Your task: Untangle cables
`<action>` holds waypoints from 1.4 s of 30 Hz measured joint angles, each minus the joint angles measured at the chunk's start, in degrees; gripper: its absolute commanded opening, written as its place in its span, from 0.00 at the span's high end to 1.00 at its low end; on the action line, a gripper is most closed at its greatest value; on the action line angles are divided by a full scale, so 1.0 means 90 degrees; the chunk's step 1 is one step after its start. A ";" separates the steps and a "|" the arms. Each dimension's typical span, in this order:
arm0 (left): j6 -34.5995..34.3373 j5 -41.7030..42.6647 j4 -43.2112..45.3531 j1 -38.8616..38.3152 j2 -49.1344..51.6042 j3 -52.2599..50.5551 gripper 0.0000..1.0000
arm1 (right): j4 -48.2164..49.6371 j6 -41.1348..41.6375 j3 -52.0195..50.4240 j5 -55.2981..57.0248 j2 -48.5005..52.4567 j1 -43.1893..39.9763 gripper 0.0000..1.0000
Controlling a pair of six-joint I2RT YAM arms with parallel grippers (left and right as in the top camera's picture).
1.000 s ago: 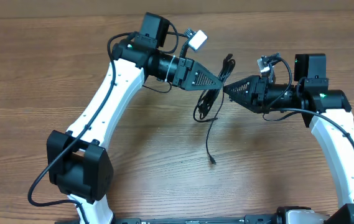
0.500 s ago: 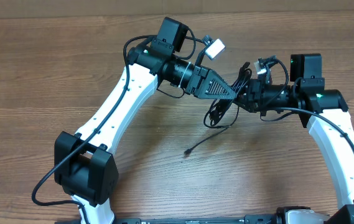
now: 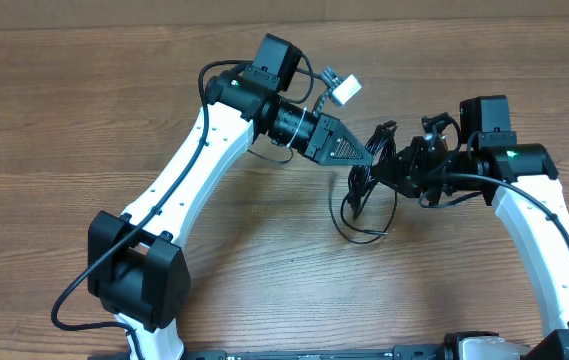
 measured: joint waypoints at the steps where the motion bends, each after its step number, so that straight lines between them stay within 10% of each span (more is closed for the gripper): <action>1: 0.0046 -0.0080 -0.0058 0.0000 0.0000 0.0000 0.96 | 0.0005 -0.0002 0.0000 0.0080 0.0000 0.0000 0.95; 6: 0.0257 -0.0277 -0.0277 0.0000 0.0000 0.0000 0.96 | 0.0012 -0.0034 0.0000 0.0308 0.0000 0.0002 0.69; 42: 0.0515 -0.0192 -0.0301 -0.0041 0.0000 0.0000 0.96 | 0.0299 0.0032 -0.0002 -0.0160 0.0002 -0.0010 0.82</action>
